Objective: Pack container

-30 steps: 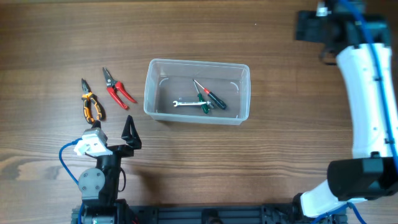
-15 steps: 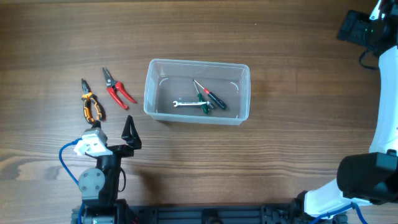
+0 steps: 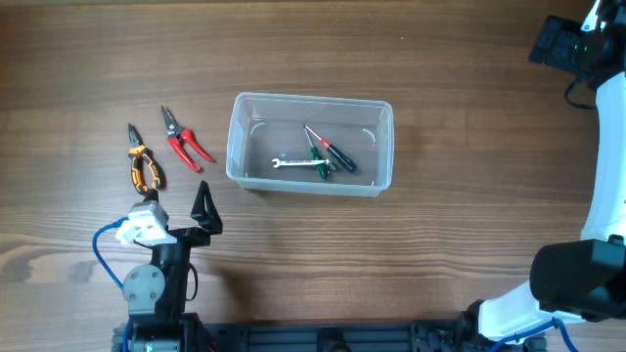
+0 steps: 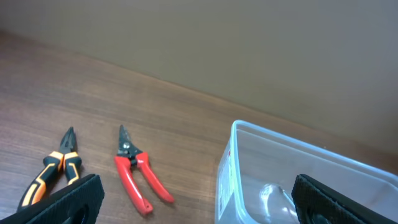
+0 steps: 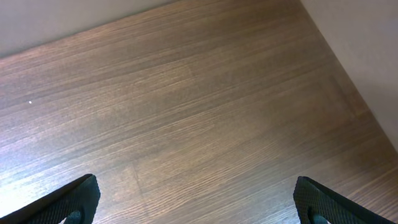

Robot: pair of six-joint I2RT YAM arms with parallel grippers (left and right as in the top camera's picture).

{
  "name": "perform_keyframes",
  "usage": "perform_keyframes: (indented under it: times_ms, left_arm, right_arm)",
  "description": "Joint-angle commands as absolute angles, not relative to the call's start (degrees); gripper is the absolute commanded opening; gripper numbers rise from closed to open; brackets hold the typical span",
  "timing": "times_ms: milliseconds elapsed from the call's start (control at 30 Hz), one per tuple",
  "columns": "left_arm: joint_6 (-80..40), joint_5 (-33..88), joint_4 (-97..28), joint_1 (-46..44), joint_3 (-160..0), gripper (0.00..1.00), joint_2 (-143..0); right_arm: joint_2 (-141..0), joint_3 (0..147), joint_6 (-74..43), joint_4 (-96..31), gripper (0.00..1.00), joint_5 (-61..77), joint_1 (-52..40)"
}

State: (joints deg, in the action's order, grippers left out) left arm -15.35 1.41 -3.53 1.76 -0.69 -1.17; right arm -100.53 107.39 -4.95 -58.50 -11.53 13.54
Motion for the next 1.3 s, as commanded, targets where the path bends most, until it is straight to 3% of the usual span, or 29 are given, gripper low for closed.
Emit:
perform_keyframes:
  times_ms: [0,400,567,733,833,1033,1267]
  left_arm:
    - [-18.7,1.9,-3.8,1.4,-0.4,1.00,-0.9]
    - [-18.4,2.8,-3.6,1.9,-6.3,1.00,-6.5]
    - [-12.5,2.5,-12.5,4.2,-28.9,1.00,-31.2]
    - [-12.1,2.5,-37.8,5.7,-60.7,1.00,-67.0]
    - [-12.2,2.5,-43.8,5.7,-71.8,1.00,-81.1]
    - [-12.3,3.8,-44.4,5.7,-75.1,1.00,-92.9]
    - [-21.4,-7.7,-48.5,6.6,-75.1,1.00,-95.6]
  right_arm:
    - [-100.8,107.6,-6.0,-58.3,1.00,-10.4,13.4]
    - [-100.8,107.6,-6.0,-58.3,1.00,-10.4,13.4]
    - [-100.8,107.6,-6.0,-58.3,1.00,-10.4,13.4]
    - [-100.8,107.6,-6.0,-58.3,1.00,-10.4,13.4]
    - [-100.8,107.6,-6.0,-58.3,1.00,-10.4,13.4]
    - [-100.8,107.6,-6.0,-58.3,1.00,-10.4,13.4]
    - [-100.8,107.6,-6.0,-58.3,1.00,-10.4,13.4]
